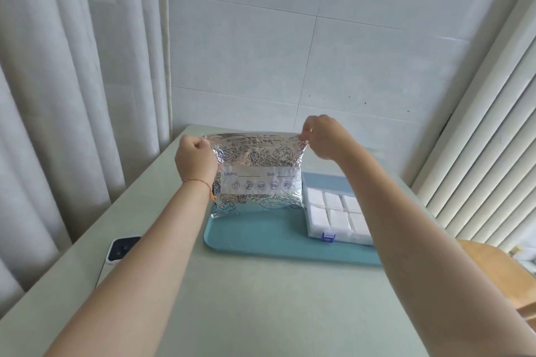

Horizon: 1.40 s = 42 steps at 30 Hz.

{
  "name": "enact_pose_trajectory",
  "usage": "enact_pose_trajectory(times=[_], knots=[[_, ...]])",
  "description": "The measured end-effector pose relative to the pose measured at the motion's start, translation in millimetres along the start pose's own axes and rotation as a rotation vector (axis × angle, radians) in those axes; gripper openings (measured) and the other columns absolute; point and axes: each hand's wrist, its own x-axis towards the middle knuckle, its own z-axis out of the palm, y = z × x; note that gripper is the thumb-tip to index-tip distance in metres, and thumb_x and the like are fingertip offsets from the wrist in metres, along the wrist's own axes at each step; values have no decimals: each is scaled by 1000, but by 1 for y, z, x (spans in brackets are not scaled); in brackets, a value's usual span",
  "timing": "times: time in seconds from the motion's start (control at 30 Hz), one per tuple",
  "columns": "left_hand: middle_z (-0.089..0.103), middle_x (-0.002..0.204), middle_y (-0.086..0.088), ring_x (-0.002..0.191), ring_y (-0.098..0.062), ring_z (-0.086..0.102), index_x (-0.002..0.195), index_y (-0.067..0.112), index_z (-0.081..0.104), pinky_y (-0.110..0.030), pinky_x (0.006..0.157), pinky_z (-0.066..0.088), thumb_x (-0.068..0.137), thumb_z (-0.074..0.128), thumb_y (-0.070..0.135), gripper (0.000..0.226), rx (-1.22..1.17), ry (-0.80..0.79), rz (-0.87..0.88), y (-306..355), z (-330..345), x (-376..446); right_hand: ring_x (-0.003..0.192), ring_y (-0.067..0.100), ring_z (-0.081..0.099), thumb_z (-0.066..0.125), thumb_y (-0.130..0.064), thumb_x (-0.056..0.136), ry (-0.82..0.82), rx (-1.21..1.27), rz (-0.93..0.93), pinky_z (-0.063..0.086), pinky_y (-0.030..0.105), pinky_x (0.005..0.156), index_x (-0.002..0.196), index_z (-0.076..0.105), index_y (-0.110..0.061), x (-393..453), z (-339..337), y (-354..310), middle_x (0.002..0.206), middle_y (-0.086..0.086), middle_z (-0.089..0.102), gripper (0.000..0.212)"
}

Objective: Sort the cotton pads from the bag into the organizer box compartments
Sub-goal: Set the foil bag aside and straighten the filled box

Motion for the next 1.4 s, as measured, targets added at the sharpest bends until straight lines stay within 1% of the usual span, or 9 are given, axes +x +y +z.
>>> enact_pose_trajectory(times=[0.17,0.27,0.43,0.63,0.8,0.97,1.07,1.2,1.4], knots=[[62,94,-3,81,-27,57,90,17,63,-31,75,45,94,52,24,13,25,3,-5,5,18,4,76,31,58,39,-12,102,32,65,65,44,33,61,110,52,-12,7,10,15,98,17,62,16],[65,70,-6,62,-30,64,87,24,55,-43,68,56,93,46,21,12,-200,-94,-84,13,35,13,51,29,62,33,-4,103,-6,506,214,49,31,40,107,46,-9,18,21,16,81,22,64,14],[67,101,2,92,-19,63,86,34,48,-41,85,51,90,41,37,9,-273,-251,-8,8,71,39,78,24,66,36,-6,102,213,954,191,57,40,72,96,46,-18,51,47,20,95,13,64,17],[69,91,-12,60,-22,64,88,23,54,-32,60,51,96,43,15,16,-58,-278,-235,-49,88,37,77,27,59,53,-9,90,-31,650,336,52,41,71,85,52,-28,65,110,65,103,13,68,20],[64,88,-11,58,-27,64,137,7,41,-31,52,50,93,38,3,45,58,-364,-402,-71,84,31,73,23,57,53,-3,91,-223,489,332,48,30,73,111,69,-13,57,125,74,86,5,65,27],[58,96,-2,78,-28,53,108,11,49,-32,68,38,88,46,15,21,248,-81,-108,-31,75,1,78,22,54,45,1,89,-124,466,310,43,25,70,121,65,-23,49,108,95,103,2,57,45],[51,66,4,64,-22,48,74,19,51,-30,60,35,84,48,18,11,232,-359,35,-9,96,-35,88,23,55,49,-4,89,11,395,405,41,25,76,121,65,-14,34,89,135,101,3,56,38],[57,73,-10,68,-25,54,73,9,56,-33,71,47,85,51,35,29,424,-921,-90,-3,141,-83,89,34,57,49,-10,93,-96,255,668,41,27,63,98,57,-1,-5,70,194,83,12,56,14],[55,120,-10,108,-26,53,130,0,50,-28,87,36,97,51,32,46,188,-851,-356,-1,180,-115,61,22,53,56,-19,94,-136,763,788,43,25,57,85,53,-7,-29,81,233,74,9,53,16]])
